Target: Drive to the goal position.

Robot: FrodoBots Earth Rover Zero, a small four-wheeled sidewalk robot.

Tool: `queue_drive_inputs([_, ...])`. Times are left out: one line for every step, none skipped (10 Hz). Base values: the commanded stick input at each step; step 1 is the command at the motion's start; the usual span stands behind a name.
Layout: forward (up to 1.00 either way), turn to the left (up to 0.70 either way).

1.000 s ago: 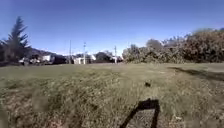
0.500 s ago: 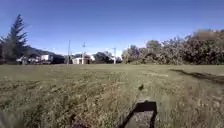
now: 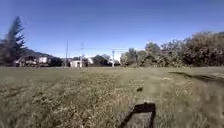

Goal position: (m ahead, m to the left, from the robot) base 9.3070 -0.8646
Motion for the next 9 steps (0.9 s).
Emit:
queue_drive_inputs([1.00,0.00])
queue_drive_inputs([1.00,0.00])
queue_drive_inputs([1.00,0.00])
queue_drive_inputs([1.00,0.00])
queue_drive_inputs([1.00,0.00])
queue_drive_inputs([1.00,0.00])
queue_drive_inputs([1.00,0.00])
queue_drive_inputs([1.00,0.00])
queue_drive_inputs([1.00,0.00])
